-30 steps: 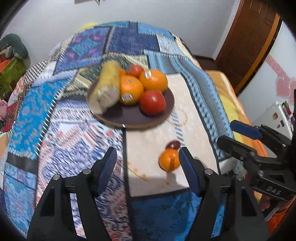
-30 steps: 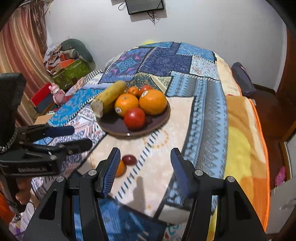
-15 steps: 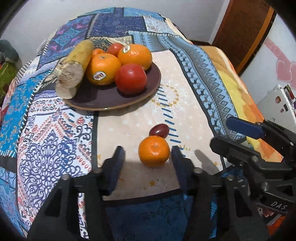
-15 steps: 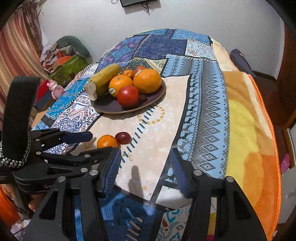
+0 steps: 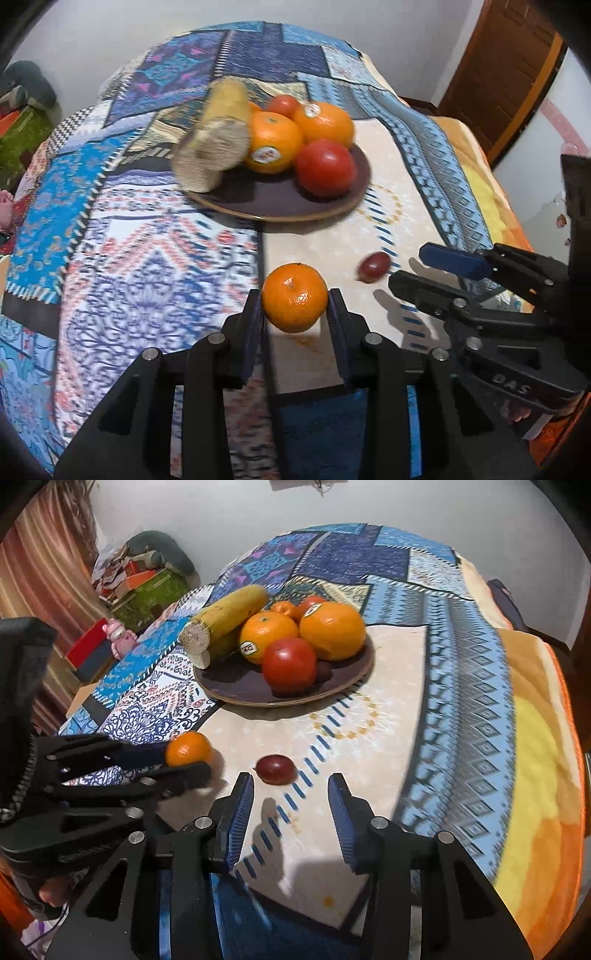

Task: Organize fruits
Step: 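Grasp the mandarin with the left tool while the right tool grasps the dark plum, then place the mandarin and plum onto the plate and open both tools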

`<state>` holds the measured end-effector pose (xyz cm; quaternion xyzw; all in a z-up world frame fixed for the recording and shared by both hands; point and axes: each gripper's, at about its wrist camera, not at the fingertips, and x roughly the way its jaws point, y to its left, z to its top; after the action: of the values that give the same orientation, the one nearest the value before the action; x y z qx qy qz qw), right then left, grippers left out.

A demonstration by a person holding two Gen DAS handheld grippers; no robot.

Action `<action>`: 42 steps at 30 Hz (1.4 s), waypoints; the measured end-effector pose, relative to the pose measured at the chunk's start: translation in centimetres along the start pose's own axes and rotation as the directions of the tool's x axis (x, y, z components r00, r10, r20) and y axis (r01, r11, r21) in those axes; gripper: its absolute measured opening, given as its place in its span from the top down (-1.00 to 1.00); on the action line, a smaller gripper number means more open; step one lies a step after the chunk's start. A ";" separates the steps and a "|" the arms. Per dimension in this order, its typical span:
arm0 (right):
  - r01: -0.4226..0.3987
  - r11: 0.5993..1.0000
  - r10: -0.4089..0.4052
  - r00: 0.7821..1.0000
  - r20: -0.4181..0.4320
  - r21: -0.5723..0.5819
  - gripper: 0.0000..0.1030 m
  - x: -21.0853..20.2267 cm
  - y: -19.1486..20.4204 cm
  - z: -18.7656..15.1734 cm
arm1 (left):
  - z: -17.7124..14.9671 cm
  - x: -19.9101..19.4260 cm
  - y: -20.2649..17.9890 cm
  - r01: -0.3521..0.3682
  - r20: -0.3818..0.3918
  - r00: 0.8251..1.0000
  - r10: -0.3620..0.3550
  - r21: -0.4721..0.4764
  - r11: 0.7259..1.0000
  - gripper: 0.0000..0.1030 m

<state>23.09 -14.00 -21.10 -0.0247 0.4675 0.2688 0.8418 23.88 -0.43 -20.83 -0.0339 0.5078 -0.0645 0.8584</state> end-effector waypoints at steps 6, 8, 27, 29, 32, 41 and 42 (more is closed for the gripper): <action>-0.001 1.000 0.000 0.999 -0.039 -0.025 0.32 2.2 0.9 0.4 | 0.5 -0.3 1.8 -0.009 0.019 1.000 0.009 -0.030 1.000 0.32; 0.006 1.000 -0.007 0.999 -0.036 -0.030 0.37 2.5 1.0 0.5 | 0.7 -0.2 1.9 -0.004 0.025 1.000 0.005 -0.035 0.999 0.32; 0.052 0.999 -0.051 0.997 0.061 -0.016 0.50 0.4 -0.9 2.9 | 5.0 0.0 0.2 0.014 0.093 0.996 -0.013 -0.010 1.000 0.32; 0.057 0.998 -0.056 0.996 0.072 -0.008 0.50 0.3 -1.3 3.5 | 5.5 0.4 0.0 0.006 0.094 0.996 -0.006 -0.002 1.000 0.32; 0.065 0.998 -0.065 0.994 0.087 0.000 0.50 0.4 -1.8 4.3 | 5.9 1.0 -0.1 0.003 0.088 0.996 -0.003 0.000 1.000 0.32; 0.048 0.998 -0.051 0.995 0.088 0.032 0.50 2.1 -3.0 6.3 | 6.8 2.6 0.3 0.011 0.068 0.998 -0.010 -0.009 1.000 0.32; 0.047 0.998 -0.050 0.995 0.086 0.032 0.50 2.3 -3.0 6.3 | 6.9 2.7 0.4 0.013 0.066 0.998 -0.012 -0.011 1.000 0.32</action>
<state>30.39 -13.75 -20.04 -0.0117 0.4340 0.2420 0.8677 31.20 -0.50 -19.91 -0.0440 0.4794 -0.0658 0.8740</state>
